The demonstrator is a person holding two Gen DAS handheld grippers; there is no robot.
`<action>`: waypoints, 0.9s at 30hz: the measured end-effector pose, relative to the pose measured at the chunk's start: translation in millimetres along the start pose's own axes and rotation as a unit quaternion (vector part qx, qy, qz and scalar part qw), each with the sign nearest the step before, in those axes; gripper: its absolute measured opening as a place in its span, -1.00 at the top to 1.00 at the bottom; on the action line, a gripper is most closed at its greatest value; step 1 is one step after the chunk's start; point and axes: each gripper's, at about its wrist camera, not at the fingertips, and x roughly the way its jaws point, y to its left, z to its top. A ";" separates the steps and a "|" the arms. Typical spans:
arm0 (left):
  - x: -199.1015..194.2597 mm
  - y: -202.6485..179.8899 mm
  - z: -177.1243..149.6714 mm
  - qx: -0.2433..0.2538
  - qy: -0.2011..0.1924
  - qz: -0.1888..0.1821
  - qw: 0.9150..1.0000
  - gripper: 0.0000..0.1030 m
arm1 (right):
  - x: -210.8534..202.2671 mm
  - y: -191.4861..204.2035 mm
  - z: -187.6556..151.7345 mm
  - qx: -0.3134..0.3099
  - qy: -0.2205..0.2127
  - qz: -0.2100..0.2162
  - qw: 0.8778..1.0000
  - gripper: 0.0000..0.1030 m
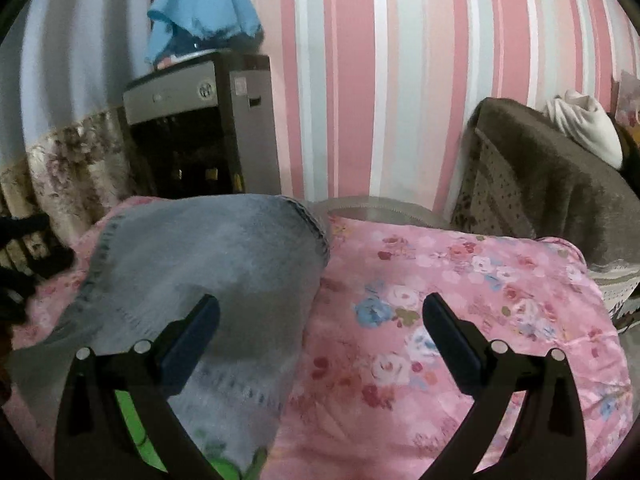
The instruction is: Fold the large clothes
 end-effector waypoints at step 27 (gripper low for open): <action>42.4 30.6 7.9 -0.027 -0.014 -0.036 0.999 -0.84 | 13.6 4.4 14.2 -0.019 0.001 -0.024 1.000 -0.95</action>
